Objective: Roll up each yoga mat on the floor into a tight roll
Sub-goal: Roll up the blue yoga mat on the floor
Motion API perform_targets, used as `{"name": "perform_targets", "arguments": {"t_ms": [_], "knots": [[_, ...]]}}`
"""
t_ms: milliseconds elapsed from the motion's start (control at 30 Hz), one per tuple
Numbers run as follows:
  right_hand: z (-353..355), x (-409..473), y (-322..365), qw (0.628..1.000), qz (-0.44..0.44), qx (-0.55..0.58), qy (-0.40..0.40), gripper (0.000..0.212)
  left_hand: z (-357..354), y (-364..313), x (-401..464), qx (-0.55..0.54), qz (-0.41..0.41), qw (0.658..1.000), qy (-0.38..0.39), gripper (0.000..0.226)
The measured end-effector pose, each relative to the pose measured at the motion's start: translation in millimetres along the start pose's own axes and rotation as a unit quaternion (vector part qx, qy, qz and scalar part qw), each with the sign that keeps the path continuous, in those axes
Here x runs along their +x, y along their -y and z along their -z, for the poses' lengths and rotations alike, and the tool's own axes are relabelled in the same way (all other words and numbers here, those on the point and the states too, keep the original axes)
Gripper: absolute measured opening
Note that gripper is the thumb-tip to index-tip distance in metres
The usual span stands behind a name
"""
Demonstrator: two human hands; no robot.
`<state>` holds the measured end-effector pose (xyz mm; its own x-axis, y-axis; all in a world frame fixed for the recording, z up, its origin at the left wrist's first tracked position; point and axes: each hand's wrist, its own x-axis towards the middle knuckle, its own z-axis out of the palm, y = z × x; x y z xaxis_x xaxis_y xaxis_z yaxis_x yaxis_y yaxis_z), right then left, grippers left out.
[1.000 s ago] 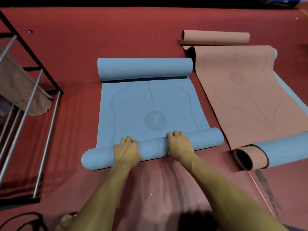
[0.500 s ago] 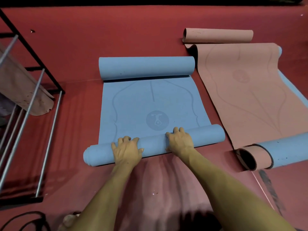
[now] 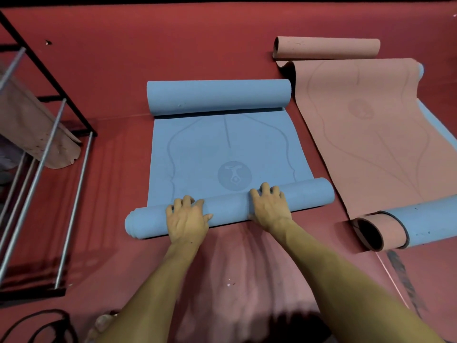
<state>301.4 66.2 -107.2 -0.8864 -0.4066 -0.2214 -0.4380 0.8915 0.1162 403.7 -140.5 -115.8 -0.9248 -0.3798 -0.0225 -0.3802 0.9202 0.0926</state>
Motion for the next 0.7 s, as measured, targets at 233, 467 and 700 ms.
{"name": "perform_targets", "arguments": {"t_ms": [233,467,700], "knots": [[4,4,-4,0.998,0.019,0.055,0.030,0.071,-9,-4,-7,-0.018,-0.011,0.999,-0.024,0.059],[3,15,-12,0.999,0.008,0.039,0.028,0.086,-15,15,0,0.021,-0.013,0.999,-0.034,0.091],[-8,27,-15,0.998,0.018,0.058,0.029,0.125,-6,26,31,0.010,-0.004,0.999,0.030,0.093]]}}
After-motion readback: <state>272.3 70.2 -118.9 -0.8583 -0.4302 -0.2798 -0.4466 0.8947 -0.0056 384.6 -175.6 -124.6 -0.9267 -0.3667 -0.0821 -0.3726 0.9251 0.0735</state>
